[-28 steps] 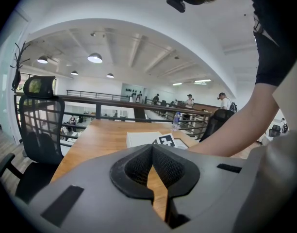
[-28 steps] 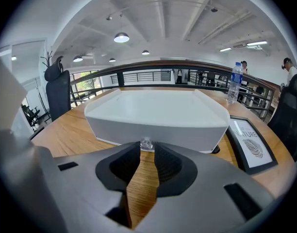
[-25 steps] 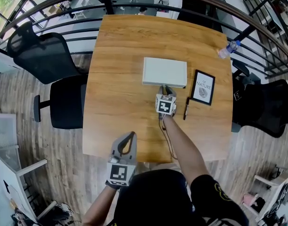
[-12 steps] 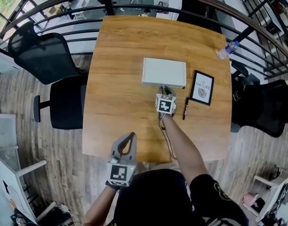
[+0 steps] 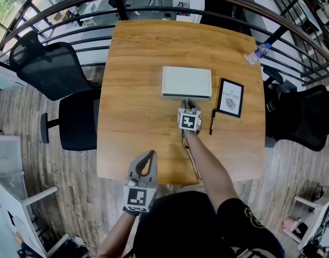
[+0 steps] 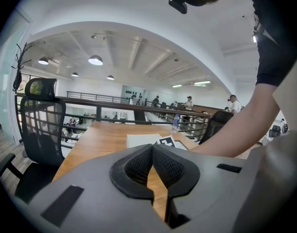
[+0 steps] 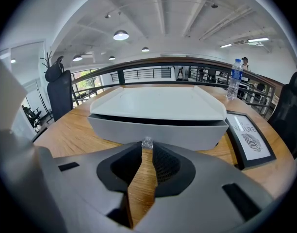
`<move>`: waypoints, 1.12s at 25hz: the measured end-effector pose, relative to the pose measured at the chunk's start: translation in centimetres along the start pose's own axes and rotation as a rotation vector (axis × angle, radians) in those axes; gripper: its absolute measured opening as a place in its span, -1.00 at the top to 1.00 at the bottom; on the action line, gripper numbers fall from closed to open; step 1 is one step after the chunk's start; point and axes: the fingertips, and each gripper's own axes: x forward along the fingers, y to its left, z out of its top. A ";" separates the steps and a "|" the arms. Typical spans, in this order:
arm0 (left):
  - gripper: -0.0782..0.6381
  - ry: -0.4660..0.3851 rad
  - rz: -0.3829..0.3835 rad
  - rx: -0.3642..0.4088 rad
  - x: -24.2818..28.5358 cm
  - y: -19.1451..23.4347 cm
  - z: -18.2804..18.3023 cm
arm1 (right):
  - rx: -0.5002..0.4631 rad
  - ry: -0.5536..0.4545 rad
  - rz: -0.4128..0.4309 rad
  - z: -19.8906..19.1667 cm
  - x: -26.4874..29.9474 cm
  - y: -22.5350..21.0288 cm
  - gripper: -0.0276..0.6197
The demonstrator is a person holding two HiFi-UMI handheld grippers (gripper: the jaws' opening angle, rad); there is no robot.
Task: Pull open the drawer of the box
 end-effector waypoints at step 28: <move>0.73 0.008 -0.073 0.008 -1.9 -2.1 -0.7 | 0.010 0.041 0.006 -3.4 -3.2 0.7 0.72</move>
